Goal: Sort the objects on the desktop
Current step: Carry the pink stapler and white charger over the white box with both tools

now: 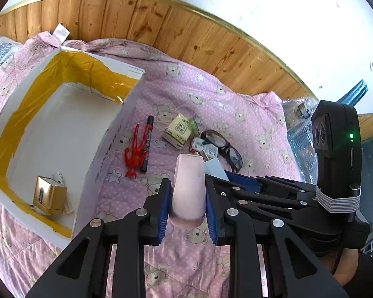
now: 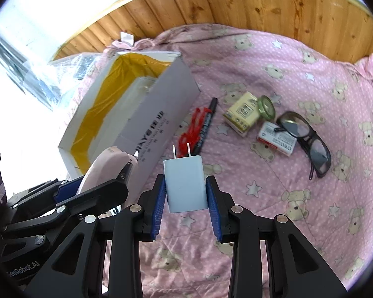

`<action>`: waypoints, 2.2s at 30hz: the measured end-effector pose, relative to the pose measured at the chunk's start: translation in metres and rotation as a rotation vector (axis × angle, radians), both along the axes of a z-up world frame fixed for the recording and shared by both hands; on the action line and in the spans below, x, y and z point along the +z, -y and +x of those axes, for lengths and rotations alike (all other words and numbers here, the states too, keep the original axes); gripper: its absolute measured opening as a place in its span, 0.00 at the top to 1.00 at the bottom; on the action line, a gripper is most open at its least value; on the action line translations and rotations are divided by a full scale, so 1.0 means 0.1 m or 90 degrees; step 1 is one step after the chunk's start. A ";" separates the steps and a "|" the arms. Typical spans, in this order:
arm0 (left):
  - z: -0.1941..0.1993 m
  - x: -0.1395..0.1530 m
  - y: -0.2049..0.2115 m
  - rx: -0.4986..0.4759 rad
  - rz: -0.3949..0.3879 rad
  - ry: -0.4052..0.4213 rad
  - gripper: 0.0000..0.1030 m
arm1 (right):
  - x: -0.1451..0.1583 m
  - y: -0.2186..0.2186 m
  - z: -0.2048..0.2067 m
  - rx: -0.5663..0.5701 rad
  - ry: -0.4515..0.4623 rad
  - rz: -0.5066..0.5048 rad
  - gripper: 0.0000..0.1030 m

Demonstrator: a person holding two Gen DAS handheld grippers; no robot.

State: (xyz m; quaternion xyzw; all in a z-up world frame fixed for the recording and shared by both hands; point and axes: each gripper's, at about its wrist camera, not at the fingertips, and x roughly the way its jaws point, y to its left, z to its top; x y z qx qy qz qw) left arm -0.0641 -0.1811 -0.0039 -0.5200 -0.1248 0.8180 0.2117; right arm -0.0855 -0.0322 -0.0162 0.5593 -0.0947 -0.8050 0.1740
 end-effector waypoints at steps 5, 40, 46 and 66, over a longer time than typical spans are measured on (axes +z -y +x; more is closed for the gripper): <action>0.01 0.10 0.18 0.025 0.012 -0.014 0.73 | 0.14 0.13 0.00 0.013 -0.017 0.005 0.67; -0.15 0.38 1.23 0.178 0.053 -0.063 0.73 | 0.61 1.17 -0.44 0.131 -0.077 0.025 0.67; -0.23 0.37 1.36 0.194 0.048 -0.062 0.74 | 0.62 1.31 -0.52 0.146 -0.079 0.028 0.67; -0.59 0.16 1.66 0.224 0.024 -0.042 0.73 | 0.44 1.71 -0.89 0.186 -0.067 0.041 0.67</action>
